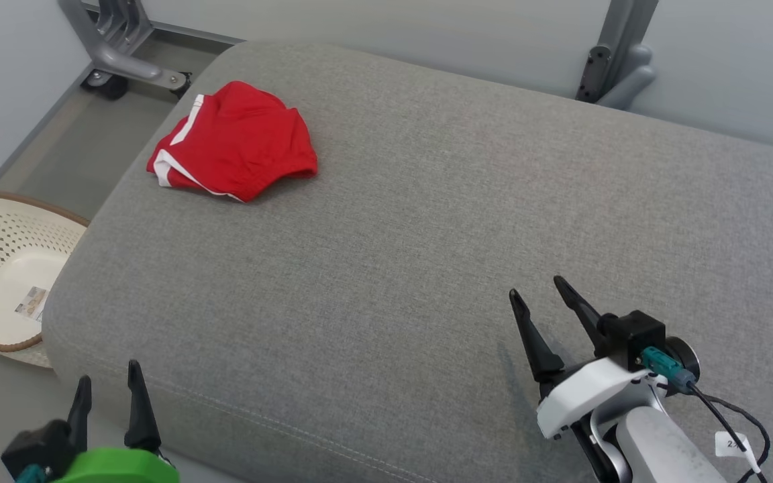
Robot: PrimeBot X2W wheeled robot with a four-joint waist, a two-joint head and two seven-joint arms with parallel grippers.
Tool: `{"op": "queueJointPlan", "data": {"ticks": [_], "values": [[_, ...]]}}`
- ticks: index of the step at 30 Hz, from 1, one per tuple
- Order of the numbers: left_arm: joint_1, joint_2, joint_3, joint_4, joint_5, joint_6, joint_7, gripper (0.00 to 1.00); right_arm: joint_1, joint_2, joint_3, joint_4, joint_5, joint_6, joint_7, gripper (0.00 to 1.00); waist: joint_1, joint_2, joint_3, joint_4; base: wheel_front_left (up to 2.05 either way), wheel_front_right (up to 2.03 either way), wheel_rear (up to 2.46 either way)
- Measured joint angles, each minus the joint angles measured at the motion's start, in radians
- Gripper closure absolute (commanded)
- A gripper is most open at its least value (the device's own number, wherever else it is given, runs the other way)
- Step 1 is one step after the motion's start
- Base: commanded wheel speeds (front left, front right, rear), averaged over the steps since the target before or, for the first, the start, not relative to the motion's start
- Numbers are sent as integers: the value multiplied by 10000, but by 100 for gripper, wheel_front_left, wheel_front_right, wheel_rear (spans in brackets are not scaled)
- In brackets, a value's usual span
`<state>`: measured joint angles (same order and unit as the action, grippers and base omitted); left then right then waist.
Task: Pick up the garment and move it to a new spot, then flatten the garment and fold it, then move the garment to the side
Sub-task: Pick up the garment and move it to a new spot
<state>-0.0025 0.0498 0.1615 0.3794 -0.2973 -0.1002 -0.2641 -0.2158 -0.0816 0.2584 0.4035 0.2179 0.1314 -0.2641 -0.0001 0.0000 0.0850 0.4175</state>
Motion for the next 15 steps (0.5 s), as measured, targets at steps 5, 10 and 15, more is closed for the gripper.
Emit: {"op": "queueJointPlan", "data": {"ticks": [5, 10, 15], "values": [[-1222, 52, 424, 384, 464, -188, 0, 0, -398, -178, -12, -362, -222, 0, 0, 0, 1, 0, 462, -349, 0, 0, 0], [-2973, 692, 541, 1034, 523, -274, -2, 0, -831, -554, -25, -815, -351, 0, 0, 0, 1, 0, 1108, -758, 0, 0, 0], [-4613, 1797, -593, 1848, -426, -307, 0, 0, -1303, -771, 48, -1480, -405, 0, 0, 0, 2, 0, 1822, -1229, 0, 0, 0]]}}
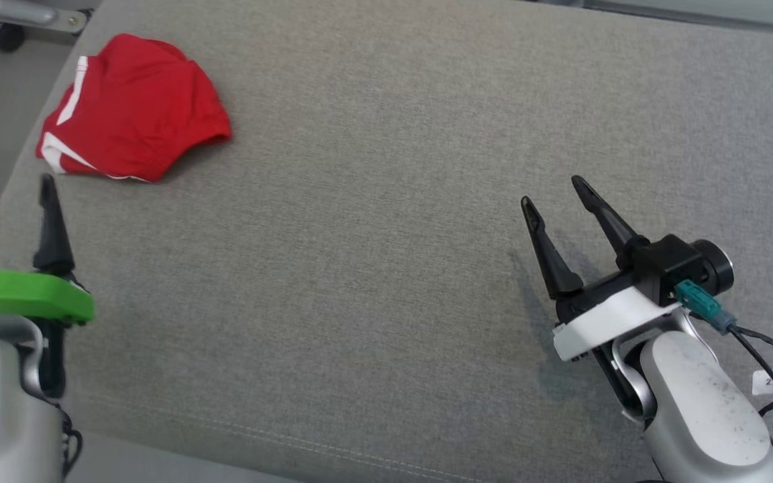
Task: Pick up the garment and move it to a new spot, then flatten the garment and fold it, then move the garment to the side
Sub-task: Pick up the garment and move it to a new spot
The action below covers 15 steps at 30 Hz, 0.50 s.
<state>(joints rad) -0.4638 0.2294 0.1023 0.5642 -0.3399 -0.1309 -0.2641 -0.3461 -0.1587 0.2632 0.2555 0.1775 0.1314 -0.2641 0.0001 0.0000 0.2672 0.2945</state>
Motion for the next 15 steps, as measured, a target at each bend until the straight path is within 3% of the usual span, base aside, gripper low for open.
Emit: {"op": "queueJointPlan", "data": {"ticks": [1, 5, 15], "values": [[-755, 711, -355, 543, -545, -6, -2, 0, -154, -130, 73, -347, -44, 0, 0, 0, 0, 0, 415, -317, 0, 0, 0], [-1521, 1308, -761, 1607, -1030, -6, 0, 0, -315, -232, 107, -851, -159, 0, 0, 0, 0, 0, 909, -777, 0, 0, 0], [-2814, 1695, -1708, 3871, -2203, -8, 157, 0, -322, -401, -104, -1509, -318, 0, 0, 0, 1, 0, 1962, -1788, 0, 0, 0]]}}
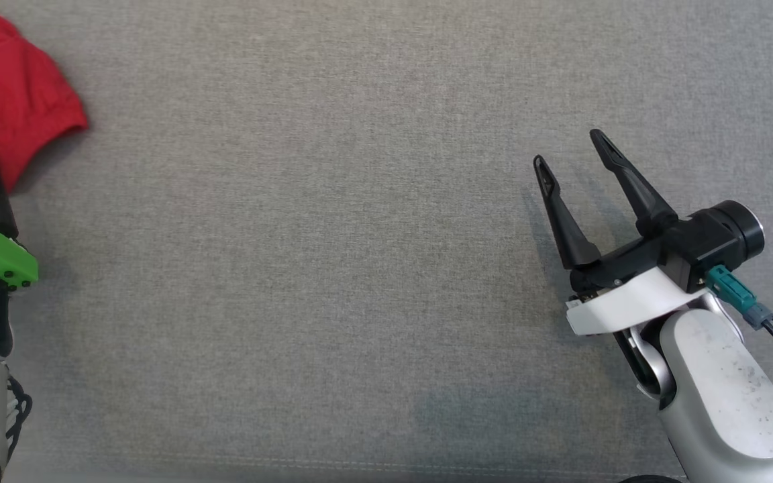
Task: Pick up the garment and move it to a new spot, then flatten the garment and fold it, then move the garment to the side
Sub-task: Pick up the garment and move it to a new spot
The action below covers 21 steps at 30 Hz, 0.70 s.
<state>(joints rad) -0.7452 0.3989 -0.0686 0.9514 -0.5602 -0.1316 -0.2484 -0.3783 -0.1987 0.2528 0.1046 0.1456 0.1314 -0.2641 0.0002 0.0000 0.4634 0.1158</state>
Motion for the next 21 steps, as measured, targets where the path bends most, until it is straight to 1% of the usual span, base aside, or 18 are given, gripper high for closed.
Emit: {"op": "queueJointPlan", "data": {"ticks": [7, 8, 9, 10, 11, 14, 16, 21], "values": [[-670, 38, -81, 1246, -155, 0, -90, 0, 10, -17, -265, -209, -75, 0, 0, 0, 0, 0, 578, -529, 0, 0, 0], [-731, 36, -63, 1350, -155, 2, -111, 6, 27, 12, -328, -244, -73, 0, 0, 0, 0, 0, 637, -593, 0, 0, 0], [-801, 27, -40, 1486, -155, 15, -163, 39, 39, 23, -364, -255, -73, 0, 0, 0, 0, 0, 688, -646, 0, 0, 0], [-801, 27, -40, 1486, -155, 15, -163, 59, 39, 23, -364, -255, -73, 0, 0, 0, 0, 0, 688, -646, 0, 0, 0], [-857, 31, -21, 1592, -155, 42, -173, 100, 42, 23, -380, -255, -73, 0, 0, 0, -1, 1, 728, -694, 0, 0, 0], [-1003, 17, 42, 1795, -157, 54, -184, 100, 56, 92, -420, -240, -58, 0, 0, 0, -1, 1, 756, -778, 0, 0, 0], [-1001, -25, 142, 1526, -121, 56, -169, 100, 60, 197, -433, -226, 8, 0, 0, 0, 0, 0, 693, -780, 0, 0, 0], [-450, -155, 458, -378, 663, 52, -155, 100, 66, 441, -430, -104, 207, -2, 0, 0, 0, 0, 333, -703, 0, 0, 0]]}}
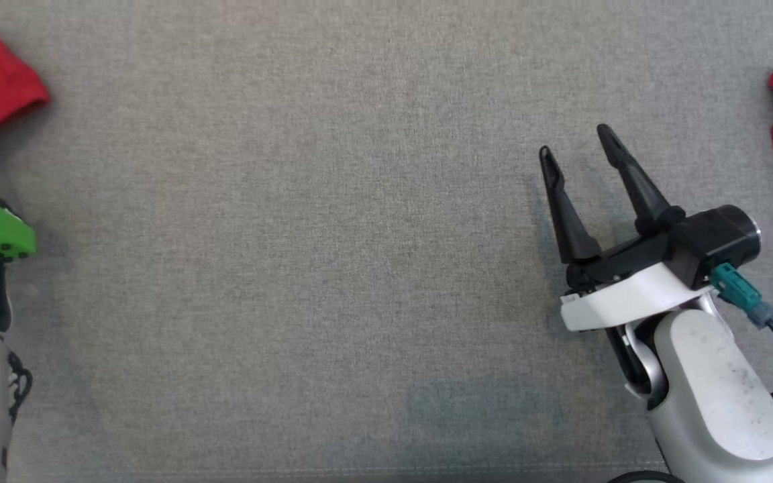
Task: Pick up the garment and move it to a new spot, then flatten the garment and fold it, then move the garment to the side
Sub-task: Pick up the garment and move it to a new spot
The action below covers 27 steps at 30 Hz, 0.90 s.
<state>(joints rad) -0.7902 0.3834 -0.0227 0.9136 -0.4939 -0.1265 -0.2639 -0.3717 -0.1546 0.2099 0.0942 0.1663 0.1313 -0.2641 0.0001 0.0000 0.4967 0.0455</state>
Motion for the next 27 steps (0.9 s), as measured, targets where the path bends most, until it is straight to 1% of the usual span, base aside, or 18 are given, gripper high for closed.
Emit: {"op": "queueJointPlan", "data": {"ticks": [2, 5, 9, 14, 19, 22, 25, 27], "values": [[384, -155, 50, -786, 389, -4, -2, 100, 29, 178, 25, 104, 94, 2, 0, 0, 0, 0, -214, 29, 0, 0, 0], [920, -650, -209, -1797, 968, -15, 0, 100, 158, 374, 98, 295, 217, 2, 0, 0, 0, 0, -588, 50, 0, 0, 0], [1695, -1198, -1237, -2742, 1110, -25, 0, 100, 257, 610, 151, 504, 462, 2, 0, 0, -1, 0, -1138, 2, 0, 0, 0], [2494, -1898, -2754, -3331, 775, -25, 0, 100, 644, 807, 155, 700, 671, 2, 0, 0, -2, 0, -1817, -232, 0, 0, 0], [2922, -2606, -4222, -3613, 336, -25, 0, 100, 951, 861, 15, 819, 759, 2, 0, 0, -2, 0, -2287, -690, 0, 0, 0], [3080, -2980, -4552, -3638, -71, -44, 0, 100, 1016, 888, 58, 876, 786, 0, 0, 0, -2, 0, -2477, -1010, 0, 0, 0], [3202, -3089, -4462, -3731, -213, -44, 0, 100, 1035, 932, 178, 924, 853, 2, 0, 0, -2, 0, -2637, -1335, 0, 0, 0], [3246, -3141, -4704, -3841, -261, -44, 0, 100, 1034, 957, 251, 947, 863, 2, 0, 0, -2, 0, -2711, -1546, 0, 0, 0]]}}
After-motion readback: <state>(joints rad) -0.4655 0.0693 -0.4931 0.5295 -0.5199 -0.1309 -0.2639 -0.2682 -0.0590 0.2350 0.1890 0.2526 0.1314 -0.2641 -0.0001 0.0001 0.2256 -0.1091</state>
